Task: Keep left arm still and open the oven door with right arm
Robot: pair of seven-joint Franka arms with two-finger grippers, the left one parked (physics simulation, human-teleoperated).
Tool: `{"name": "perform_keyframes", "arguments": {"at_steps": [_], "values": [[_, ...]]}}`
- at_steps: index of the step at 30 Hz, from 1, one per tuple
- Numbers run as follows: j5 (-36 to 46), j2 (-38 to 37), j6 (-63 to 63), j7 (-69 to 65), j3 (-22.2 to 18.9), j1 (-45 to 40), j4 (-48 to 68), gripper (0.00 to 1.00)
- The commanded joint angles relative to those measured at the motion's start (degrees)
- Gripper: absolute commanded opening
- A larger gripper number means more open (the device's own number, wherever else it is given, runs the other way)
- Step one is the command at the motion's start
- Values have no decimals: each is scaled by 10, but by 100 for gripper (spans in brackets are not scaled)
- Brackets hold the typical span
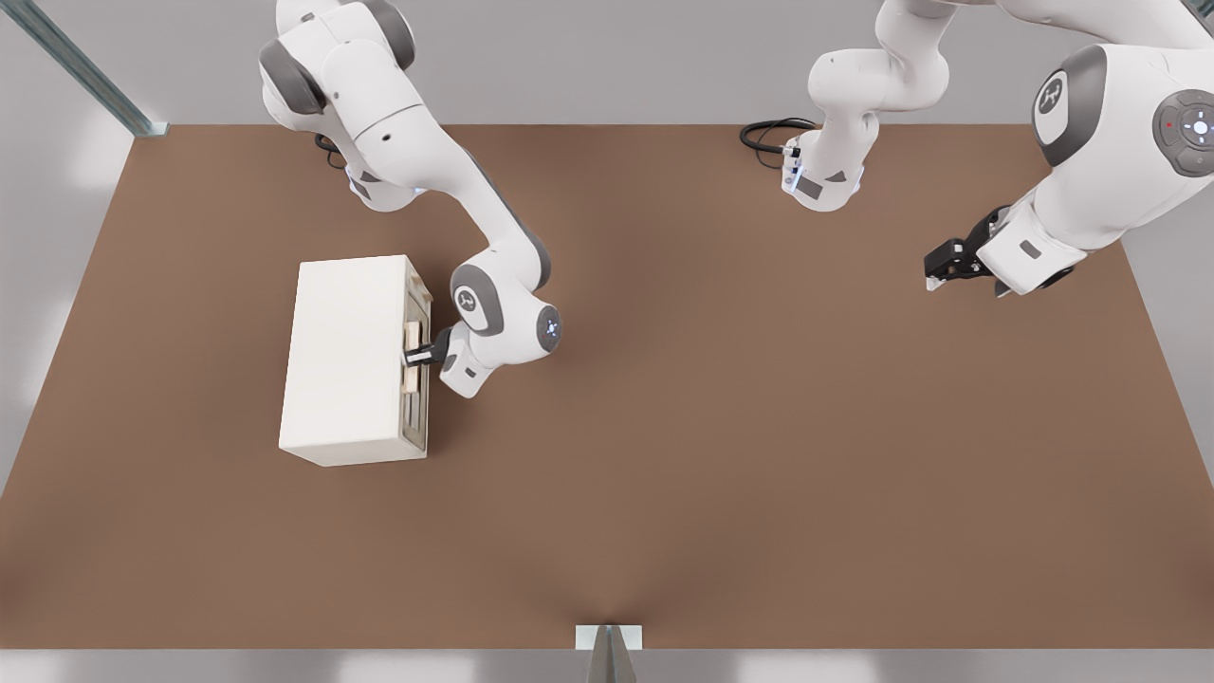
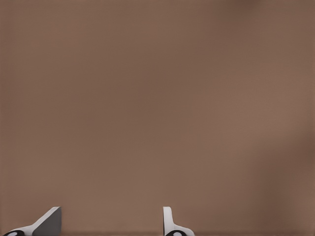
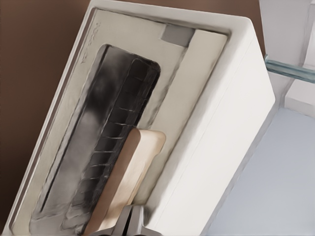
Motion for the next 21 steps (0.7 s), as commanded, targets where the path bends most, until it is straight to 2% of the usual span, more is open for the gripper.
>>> {"name": "perform_keyframes", "arguments": {"at_steps": [1, 10, 12, 14, 16, 17, 18, 21], "values": [[0, 1, 0, 43, 0, 2, 0, 21], [8, -1, -9, 42, 3, 31, 25, 21], [26, 16, -53, 34, 3, 46, 98, 21], [84, 23, -76, -20, -3, 26, 179, 21], [277, 10, -76, -194, -1, -148, 253, 21], [357, 7, -73, -214, 0, -212, 257, 100], [389, -12, -69, -217, -3, -245, 252, 100], [384, -121, -71, -247, -4, -292, 209, 100]]}}
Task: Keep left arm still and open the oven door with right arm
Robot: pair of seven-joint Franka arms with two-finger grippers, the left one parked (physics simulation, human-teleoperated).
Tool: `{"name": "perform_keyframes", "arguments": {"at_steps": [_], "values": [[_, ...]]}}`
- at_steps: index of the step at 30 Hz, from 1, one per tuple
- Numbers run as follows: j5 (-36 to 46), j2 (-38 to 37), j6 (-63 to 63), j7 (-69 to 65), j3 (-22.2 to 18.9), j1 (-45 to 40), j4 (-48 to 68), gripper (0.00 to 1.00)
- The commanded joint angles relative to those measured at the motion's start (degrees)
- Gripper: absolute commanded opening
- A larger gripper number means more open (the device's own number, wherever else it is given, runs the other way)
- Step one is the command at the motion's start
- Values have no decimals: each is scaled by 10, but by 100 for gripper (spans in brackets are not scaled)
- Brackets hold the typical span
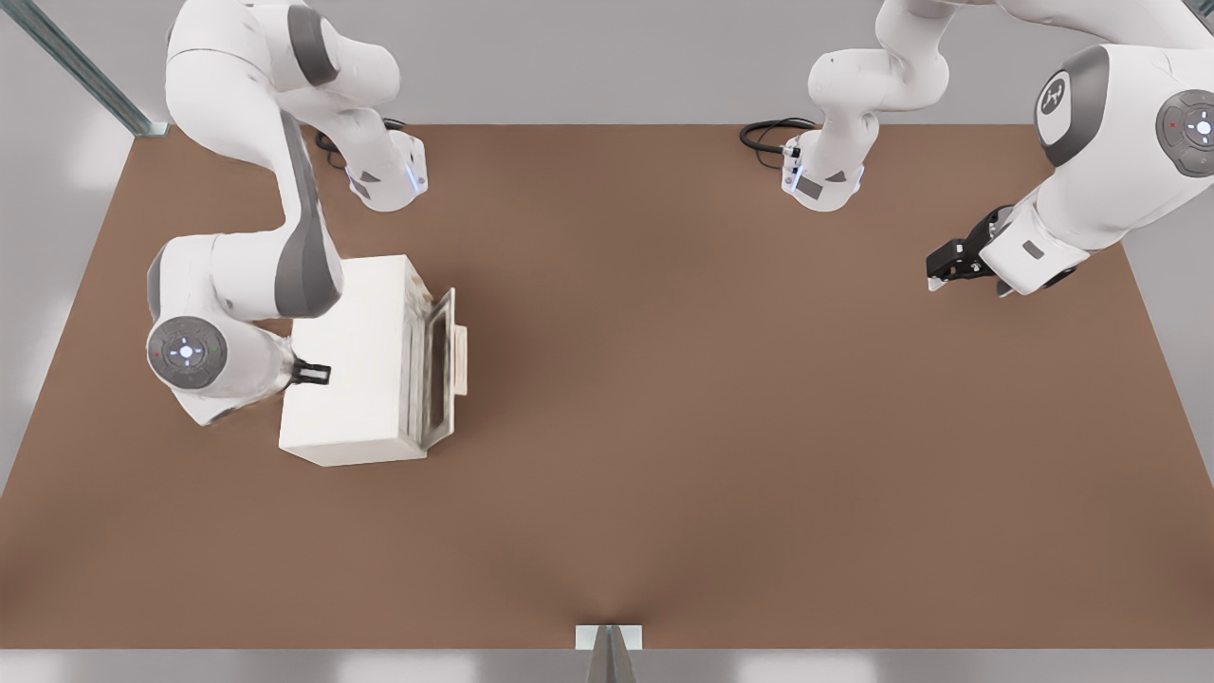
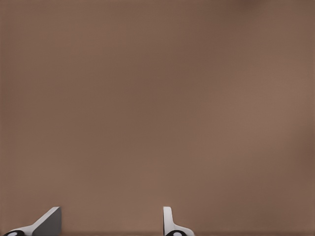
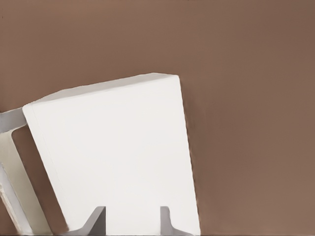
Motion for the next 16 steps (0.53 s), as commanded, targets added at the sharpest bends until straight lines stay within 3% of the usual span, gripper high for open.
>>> {"name": "perform_keyframes", "arguments": {"at_steps": [1, 6, 16], "values": [[57, -53, -11, -188, -1, -12, -25, 100], [45, -111, 16, -187, -6, -13, -89, 100], [47, -123, 17, -187, -6, -13, -102, 100]]}}
